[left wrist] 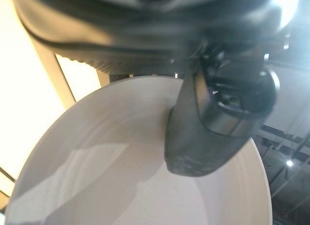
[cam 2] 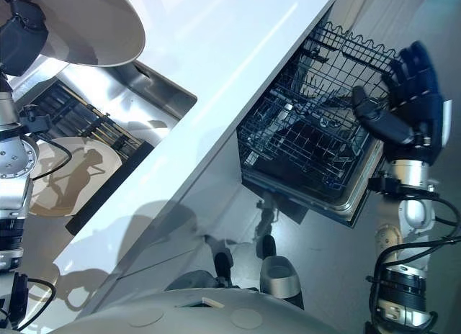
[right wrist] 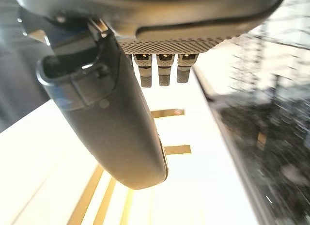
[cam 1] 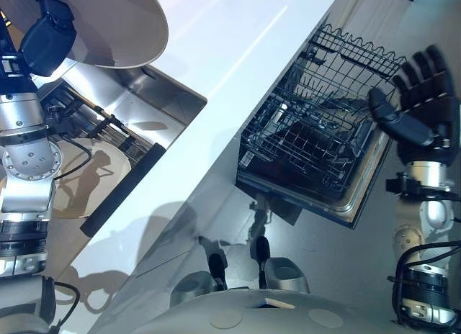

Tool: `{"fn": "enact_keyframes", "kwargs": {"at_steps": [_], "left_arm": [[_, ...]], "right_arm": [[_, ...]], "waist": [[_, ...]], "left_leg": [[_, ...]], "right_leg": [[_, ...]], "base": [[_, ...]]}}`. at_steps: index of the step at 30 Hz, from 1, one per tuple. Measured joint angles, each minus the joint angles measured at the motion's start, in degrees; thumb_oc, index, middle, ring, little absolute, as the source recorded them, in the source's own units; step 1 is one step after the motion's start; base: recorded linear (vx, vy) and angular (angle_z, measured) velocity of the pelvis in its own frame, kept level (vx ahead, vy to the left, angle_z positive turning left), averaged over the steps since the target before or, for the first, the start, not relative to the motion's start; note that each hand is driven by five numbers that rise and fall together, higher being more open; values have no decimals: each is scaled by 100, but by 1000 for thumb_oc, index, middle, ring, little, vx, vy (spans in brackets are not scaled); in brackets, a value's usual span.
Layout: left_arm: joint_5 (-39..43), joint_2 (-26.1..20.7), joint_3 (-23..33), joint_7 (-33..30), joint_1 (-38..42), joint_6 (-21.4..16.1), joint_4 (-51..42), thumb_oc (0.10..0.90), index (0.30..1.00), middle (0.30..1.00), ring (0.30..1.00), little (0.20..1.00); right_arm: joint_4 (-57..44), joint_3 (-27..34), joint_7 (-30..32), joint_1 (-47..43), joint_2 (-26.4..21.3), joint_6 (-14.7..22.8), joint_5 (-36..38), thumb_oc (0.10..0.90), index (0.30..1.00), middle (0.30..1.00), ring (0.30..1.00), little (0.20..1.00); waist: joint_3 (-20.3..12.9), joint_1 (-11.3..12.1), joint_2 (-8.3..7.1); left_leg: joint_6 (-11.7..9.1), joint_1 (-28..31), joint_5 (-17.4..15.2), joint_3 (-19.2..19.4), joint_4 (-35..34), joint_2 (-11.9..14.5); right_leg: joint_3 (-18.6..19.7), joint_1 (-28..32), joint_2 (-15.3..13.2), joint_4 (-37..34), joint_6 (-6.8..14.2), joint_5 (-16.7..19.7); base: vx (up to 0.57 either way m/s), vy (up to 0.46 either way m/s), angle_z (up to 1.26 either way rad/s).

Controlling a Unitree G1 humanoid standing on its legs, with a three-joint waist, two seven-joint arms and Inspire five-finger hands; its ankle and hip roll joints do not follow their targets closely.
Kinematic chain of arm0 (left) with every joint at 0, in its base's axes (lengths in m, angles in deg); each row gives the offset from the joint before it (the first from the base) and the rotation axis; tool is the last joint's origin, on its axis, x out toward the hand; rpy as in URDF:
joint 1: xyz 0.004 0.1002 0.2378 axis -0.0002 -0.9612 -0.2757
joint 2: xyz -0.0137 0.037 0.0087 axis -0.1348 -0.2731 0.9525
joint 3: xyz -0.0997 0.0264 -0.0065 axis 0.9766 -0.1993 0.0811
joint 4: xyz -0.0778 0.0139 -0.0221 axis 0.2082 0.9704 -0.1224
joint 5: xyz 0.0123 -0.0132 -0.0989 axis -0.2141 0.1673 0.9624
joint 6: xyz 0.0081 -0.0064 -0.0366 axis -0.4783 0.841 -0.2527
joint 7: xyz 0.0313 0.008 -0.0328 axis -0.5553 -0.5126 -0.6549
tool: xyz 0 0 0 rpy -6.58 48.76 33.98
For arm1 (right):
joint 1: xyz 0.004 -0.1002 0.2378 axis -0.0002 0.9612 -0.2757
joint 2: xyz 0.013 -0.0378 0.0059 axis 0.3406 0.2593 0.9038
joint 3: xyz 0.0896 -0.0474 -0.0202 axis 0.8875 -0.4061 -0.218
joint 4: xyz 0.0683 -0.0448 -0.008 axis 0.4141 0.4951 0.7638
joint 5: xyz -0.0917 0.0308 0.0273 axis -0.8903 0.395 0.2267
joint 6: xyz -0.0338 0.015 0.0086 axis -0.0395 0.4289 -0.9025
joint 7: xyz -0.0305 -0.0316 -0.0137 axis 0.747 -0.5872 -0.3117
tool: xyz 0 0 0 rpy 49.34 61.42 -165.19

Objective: Pick up plates and place into dishwasher.

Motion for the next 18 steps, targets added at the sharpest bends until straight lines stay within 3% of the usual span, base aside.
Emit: {"fn": "enact_keyframes", "kwargs": {"at_steps": [5, 8, 12, 18], "left_arm": [[-3, 305, -84, -7, 122, 2, 12, 100, 300, 300, 300, 200], [-273, 586, -437, -106, 430, 8, 54, 100, 300, 300, 300, 200], [-826, 616, -1057, -264, 976, 2, 50, 100, 300, 300, 300, 200], [-892, 824, -1525, -508, 1252, 14, 55, 100, 300, 300, 300, 200]], "right_arm": [[-260, -57, -632, -351, -169, -91, 418, 800, 900, 900, 900, 900], [-413, -798, -893, -939, -319, -419, 533, 800, 900, 900, 900, 900], [-501, -1853, -1020, -1801, -461, -660, 365, 800, 900, 900, 900, 900], [-535, -2437, -905, -2353, -488, -772, 129, 800, 900, 900, 900, 900]], "waist": [[-81, -29, 46], [-85, 1, 45], [-89, 158, 41], [-96, 323, 34]], "left_leg": [[-13, 24, 8, -10, -5, 14], [-27, 89, 31, -41, -5, 23], [-69, 62, 144, -185, -64, 56], [-92, 75, 172, -283, -77, 77]], "right_leg": [[1, 24, 4, 0, -8, 5], [-28, 103, 12, -2, -16, 11], [-151, 100, 60, -3, -56, 38], [-200, 147, 93, -6, -63, 43]], "base": [[2, -21, -1], [11, -44, 5], [10, -35, 19], [16, -25, 8]]}}
